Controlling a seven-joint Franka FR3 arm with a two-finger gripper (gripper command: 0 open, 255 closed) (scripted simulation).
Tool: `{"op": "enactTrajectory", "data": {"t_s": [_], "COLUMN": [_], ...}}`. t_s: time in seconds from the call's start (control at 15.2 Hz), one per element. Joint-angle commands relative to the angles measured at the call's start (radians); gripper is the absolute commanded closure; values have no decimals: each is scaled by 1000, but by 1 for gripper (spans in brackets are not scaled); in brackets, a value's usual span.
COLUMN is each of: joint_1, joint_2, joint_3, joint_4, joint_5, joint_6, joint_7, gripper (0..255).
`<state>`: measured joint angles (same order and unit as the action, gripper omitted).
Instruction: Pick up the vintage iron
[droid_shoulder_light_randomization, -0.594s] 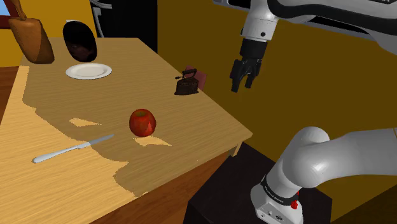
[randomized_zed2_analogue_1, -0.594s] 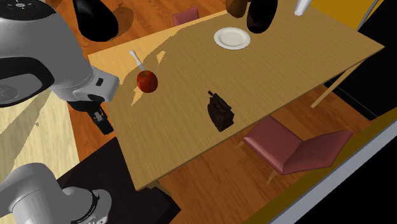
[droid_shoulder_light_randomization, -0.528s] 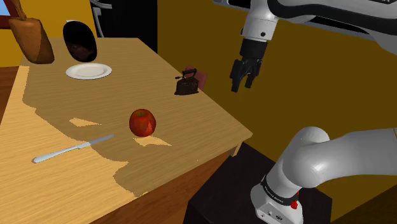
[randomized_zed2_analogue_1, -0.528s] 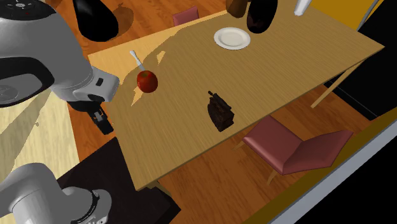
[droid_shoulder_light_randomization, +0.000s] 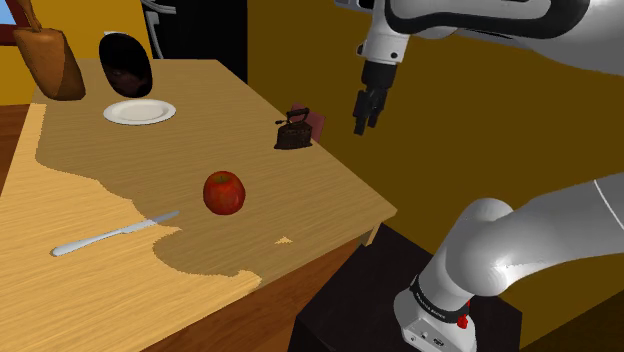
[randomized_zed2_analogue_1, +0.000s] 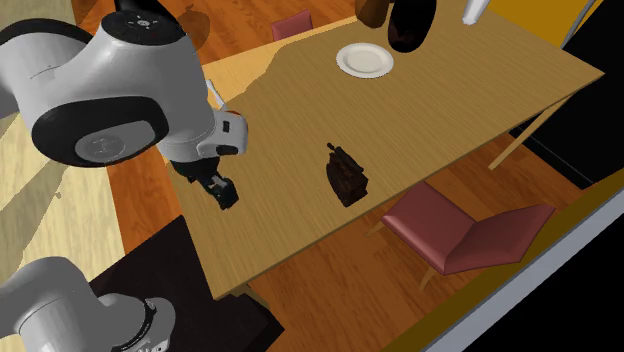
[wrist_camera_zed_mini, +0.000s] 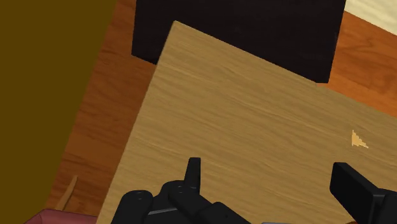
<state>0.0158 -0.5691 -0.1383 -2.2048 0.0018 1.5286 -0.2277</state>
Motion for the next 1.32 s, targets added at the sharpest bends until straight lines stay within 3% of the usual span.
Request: {"op": "enactTrajectory", "data": {"t_s": [0.0, 0.66, 1.25], "joint_1": [11, 56, 37], "joint_2": [63, 441, 814], "joint_3": [-34, -147, -153], "joint_4": [27, 307, 690], "joint_5": [-19, -15, 63], "joint_6": [36, 136, 126], "joint_7": [-92, -507, -834], "gripper": [0, 0, 0]}}
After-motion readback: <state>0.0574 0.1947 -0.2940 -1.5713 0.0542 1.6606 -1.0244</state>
